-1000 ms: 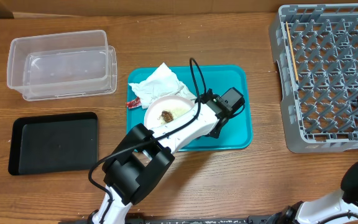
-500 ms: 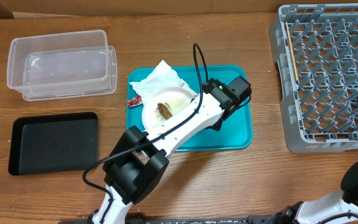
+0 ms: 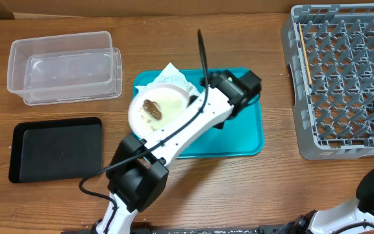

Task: Sort waste into correct bins and load items into the dishwasher
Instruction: 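Lift the plate and carry it left over the black tray, then tilt the plate to dump rice and mushroom onto the black tray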

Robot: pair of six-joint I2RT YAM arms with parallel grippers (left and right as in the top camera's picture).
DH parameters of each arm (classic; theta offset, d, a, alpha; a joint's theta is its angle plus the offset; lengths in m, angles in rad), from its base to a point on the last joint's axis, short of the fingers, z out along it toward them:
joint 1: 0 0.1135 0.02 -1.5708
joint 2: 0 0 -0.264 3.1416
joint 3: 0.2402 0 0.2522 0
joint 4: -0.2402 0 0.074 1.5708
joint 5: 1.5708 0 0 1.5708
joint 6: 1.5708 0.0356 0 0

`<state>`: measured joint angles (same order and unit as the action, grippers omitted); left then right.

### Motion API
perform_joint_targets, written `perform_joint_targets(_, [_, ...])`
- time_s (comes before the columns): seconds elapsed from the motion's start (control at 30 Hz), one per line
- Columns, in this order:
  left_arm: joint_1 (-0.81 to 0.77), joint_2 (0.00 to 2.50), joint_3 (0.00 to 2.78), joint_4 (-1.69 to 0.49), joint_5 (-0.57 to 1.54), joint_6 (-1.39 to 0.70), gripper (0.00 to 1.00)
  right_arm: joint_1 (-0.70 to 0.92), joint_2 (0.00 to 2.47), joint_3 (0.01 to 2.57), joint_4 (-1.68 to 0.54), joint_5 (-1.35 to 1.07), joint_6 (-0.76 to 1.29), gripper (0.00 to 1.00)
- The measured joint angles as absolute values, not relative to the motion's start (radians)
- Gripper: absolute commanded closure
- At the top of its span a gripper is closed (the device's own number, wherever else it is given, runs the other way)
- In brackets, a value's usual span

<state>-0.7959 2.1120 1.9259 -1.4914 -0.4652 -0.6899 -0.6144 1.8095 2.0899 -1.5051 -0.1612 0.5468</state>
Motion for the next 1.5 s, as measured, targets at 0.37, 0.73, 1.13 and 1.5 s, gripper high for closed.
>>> perform_joint_targets(0.37, [-0.495,2.026,1.940,-1.549,-0.480,-0.746,0.96,-0.615,1.810,2.090,-1.504,-0.161,0.546,0.00])
perform_joint_targets(0.73, [-0.152,1.935,1.950,-1.534,-0.362,-0.754,0.96,-0.615,1.810,2.090,-1.504,-0.161,0.546,0.00])
perform_joint_targets(1.13, [0.121,1.935,1.950,-1.467,-0.112,-0.749,0.96,-0.615,1.810,2.090,-1.504,-0.161,0.547,0.00])
perform_joint_targets(1.5, [0.224,1.935,1.950,-1.446,0.054,-0.726,0.96,-0.615,1.810,2.090,-1.505,-0.161,0.546,0.00])
